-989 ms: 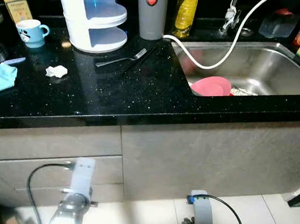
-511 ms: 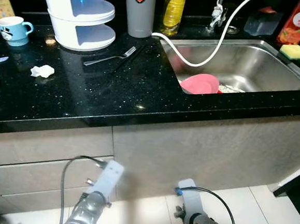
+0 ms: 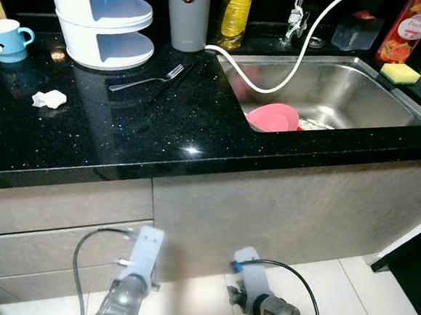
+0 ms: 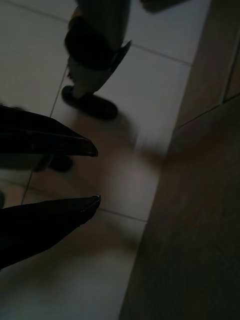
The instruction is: Kitchen organization
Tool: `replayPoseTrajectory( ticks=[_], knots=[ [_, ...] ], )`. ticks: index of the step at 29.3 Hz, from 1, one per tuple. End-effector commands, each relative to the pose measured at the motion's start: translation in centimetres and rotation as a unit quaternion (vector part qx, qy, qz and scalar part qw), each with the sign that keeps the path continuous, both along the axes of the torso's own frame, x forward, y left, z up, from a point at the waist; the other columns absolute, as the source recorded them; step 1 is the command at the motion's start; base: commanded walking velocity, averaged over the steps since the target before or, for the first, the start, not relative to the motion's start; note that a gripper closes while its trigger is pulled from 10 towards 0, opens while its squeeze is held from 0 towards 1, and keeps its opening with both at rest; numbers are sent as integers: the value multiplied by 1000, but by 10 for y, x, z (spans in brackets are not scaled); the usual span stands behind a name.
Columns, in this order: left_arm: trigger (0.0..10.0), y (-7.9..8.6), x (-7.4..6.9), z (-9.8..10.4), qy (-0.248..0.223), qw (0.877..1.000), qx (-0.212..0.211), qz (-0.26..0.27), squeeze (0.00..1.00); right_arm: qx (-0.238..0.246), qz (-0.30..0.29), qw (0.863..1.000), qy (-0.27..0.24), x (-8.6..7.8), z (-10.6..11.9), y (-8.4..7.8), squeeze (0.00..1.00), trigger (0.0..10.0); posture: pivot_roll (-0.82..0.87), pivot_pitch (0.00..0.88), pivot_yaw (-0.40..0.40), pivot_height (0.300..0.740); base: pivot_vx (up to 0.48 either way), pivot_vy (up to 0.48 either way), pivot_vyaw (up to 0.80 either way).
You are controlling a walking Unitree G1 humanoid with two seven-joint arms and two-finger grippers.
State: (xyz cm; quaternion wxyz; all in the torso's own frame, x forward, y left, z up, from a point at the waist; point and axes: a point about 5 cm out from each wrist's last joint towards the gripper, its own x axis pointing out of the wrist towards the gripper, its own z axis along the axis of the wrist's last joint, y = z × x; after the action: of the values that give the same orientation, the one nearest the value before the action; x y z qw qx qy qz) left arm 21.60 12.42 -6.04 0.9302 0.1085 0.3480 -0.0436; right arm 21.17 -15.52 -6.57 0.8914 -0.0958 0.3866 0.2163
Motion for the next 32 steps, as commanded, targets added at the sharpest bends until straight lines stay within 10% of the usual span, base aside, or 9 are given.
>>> replayPoseTrajectory(
  ticks=[1,11,21,27,32],
  knots=[
    [10000,6,-6,-4,0,1000,14,-2,0,-20,-2,1000,-2,3,2,-10,0,10000,32,0,-56,740,0,0,0],
    [10000,43,-27,-15,27,998,9,48,0,-37,-22,999,2,3,2,-24,0,10000,86,0,-87,740,0,0,0],
    [10000,106,-87,-30,89,990,45,95,0,-49,47,997,24,-5,-3,-16,0,10000,120,0,-86,740,0,0,0],
    [10000,104,-99,-32,82,991,35,95,0,-79,96,990,62,-23,-11,-25,0,10000,145,0,-96,740,0,0,0],
    [10000,88,-96,-34,81,995,45,38,0,-69,-10,996,47,-22,-10,-41,0,10000,62,0,-62,740,0,0,0]
  ],
)
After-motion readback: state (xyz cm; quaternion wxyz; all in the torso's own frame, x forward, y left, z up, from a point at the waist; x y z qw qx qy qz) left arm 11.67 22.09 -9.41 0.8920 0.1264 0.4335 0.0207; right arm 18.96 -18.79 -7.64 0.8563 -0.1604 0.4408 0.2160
